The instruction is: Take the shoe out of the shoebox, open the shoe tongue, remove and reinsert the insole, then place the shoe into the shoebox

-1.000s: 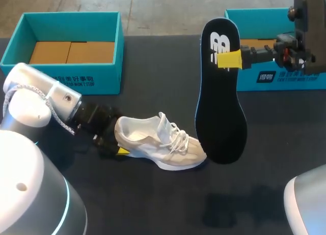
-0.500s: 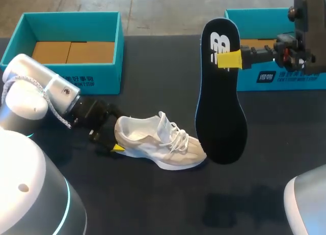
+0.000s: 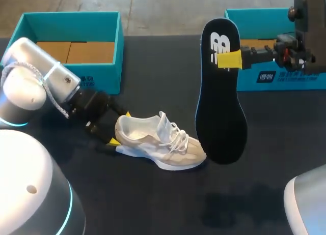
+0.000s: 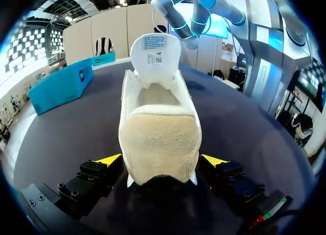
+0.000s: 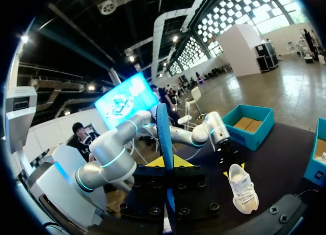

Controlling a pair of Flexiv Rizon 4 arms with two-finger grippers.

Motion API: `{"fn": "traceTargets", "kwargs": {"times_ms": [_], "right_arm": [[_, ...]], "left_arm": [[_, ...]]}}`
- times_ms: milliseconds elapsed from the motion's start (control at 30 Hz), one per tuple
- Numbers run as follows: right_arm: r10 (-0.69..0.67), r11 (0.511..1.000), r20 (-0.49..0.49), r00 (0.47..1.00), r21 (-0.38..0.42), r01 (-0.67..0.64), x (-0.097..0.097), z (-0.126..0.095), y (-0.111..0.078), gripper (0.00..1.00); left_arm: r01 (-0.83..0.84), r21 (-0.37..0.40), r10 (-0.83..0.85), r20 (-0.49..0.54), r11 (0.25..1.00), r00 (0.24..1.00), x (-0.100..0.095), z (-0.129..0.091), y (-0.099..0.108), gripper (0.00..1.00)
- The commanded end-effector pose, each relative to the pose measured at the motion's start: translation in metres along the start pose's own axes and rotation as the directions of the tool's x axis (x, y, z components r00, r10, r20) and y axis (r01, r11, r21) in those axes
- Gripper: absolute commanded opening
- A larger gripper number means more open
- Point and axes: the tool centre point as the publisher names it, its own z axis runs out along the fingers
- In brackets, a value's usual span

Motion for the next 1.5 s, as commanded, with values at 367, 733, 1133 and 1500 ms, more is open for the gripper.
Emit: {"fn": "traceTargets", "kwargs": {"times_ms": [367, 733, 1133, 1500], "right_arm": [[0.001, 1.0, -0.002, 1.0, 0.005, -0.001, -0.001, 0.003, 0.004, 0.0], [0.001, 1.0, -0.002, 1.0, 0.005, -0.001, -0.001, 0.003, 0.004, 0.0], [0.001, 1.0, -0.002, 1.0, 0.005, -0.001, -0.001, 0.003, 0.004, 0.0], [0.001, 1.0, -0.002, 1.0, 0.005, -0.001, -0.001, 0.003, 0.004, 0.0]], "left_arm": [[0.002, -0.016, -0.002, -0.007, 1.0, 1.0, -0.001, -0.005, -0.005, 1.0], [0.019, -0.045, -0.018, 0.025, 0.999, 1.0, -0.003, -0.011, -0.012, 1.0], [0.034, -0.257, -0.046, -0.042, 0.966, 0.998, 0.0, -0.03, -0.021, 1.0], [0.027, -0.358, -0.048, -0.05, 0.933, 0.998, -0.005, -0.047, -0.032, 1.0]]}}
